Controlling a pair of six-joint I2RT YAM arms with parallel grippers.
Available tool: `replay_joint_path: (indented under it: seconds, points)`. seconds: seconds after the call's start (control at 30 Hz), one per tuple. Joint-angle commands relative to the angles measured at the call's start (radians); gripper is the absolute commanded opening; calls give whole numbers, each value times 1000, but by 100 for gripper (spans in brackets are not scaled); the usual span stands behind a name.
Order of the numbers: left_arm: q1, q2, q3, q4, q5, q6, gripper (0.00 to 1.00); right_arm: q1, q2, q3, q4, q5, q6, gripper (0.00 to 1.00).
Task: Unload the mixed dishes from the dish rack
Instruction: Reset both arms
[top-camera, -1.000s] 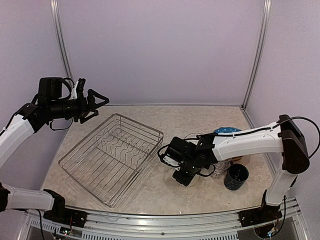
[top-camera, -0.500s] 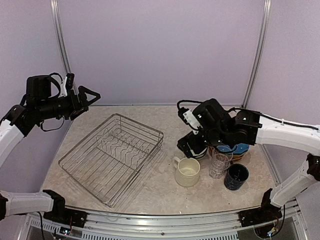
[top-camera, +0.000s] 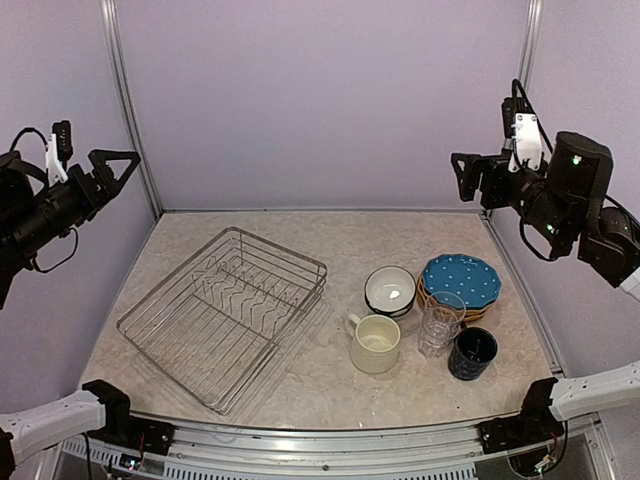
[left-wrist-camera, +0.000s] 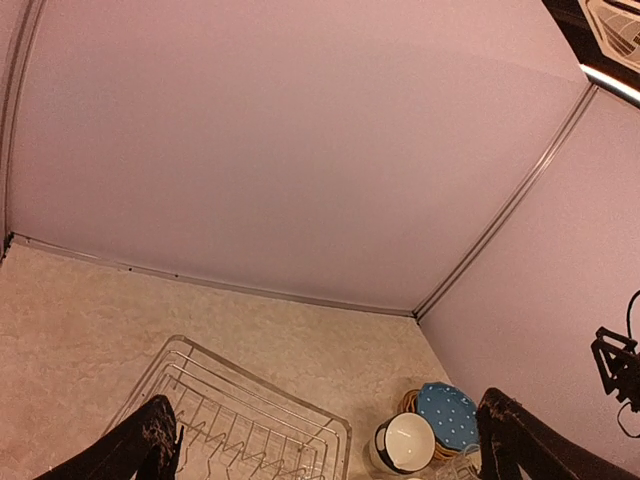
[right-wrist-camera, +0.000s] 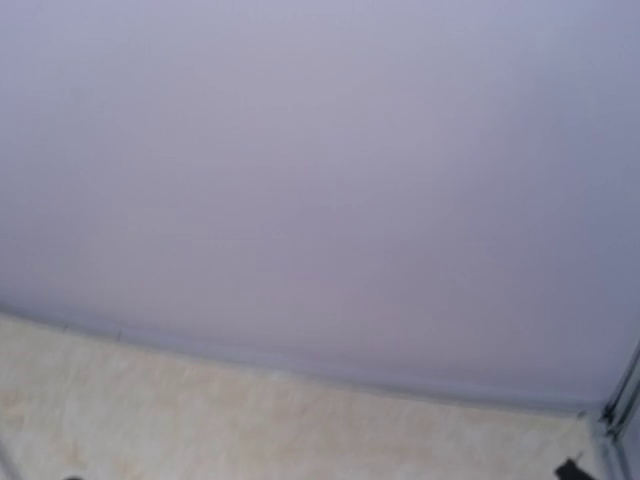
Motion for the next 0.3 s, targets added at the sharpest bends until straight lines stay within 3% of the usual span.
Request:
replay_joint_path:
  seconds: [0.0, 0.27]
  points:
    - [-4, -53, 11, 24, -77, 40, 99, 2, -32, 35, 79, 69, -82, 100]
    - [-6, -83, 16, 7, -85, 50, 99, 2, -77, 22, 87, 74, -71, 100]
